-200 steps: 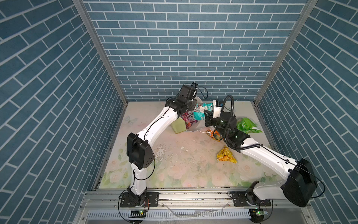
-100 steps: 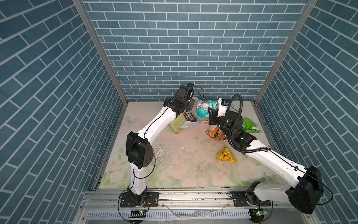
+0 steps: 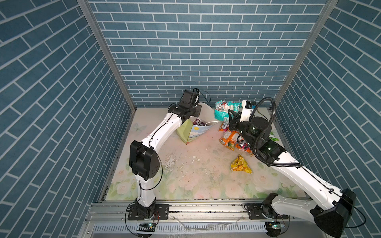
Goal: Take the snacks out of the paper bag
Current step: 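Drop the teal packet on the table while the left gripper pulls the bag back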
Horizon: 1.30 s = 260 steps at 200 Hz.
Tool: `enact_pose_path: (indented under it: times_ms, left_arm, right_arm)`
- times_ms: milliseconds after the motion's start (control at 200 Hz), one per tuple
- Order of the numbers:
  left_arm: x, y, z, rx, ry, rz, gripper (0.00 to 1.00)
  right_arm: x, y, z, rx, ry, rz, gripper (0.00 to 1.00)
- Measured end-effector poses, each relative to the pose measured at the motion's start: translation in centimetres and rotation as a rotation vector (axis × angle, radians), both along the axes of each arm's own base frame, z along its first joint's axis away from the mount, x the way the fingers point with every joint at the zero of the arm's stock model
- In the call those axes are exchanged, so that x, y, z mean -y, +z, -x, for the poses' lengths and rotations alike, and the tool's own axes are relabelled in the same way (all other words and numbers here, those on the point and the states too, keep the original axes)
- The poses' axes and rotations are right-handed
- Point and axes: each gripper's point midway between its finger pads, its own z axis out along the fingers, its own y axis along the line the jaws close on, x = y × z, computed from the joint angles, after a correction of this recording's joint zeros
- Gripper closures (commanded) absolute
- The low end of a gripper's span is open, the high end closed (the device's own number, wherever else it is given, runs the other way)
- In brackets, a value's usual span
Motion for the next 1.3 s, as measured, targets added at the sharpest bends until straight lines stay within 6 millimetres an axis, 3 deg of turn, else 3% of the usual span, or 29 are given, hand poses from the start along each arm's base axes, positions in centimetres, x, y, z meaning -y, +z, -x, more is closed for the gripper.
enact_pose_path:
  times_ms: [300, 485, 865, 1090, 1300]
  left_arm:
    - [-2.7, 1.5, 2.1, 0.012, 0.015, 0.053, 1.00]
    - [-5.2, 2.3, 3.7, 0.020, 0.056, 0.105, 1.00]
    - [-8.0, 4.9, 8.9, 0.100, 0.086, 0.156, 1.00]
    - [-9.6, 6.2, 10.8, 0.154, 0.121, 0.157, 1.00]
    - [-10.7, 6.2, 11.6, 0.178, 0.153, 0.144, 0.99]
  right_arm:
    - [1.7, 2.7, 0.4, -0.005, -0.014, -0.015, 1.00]
    - [3.7, 2.9, 0.9, -0.018, -0.054, -0.018, 1.00]
    - [6.9, 2.3, 0.3, -0.075, -0.163, 0.009, 1.00]
    - [8.3, -2.2, -2.0, -0.217, -0.234, 0.011, 1.00]
    - [10.5, -11.5, -3.4, -0.441, -0.306, 0.004, 1.00]
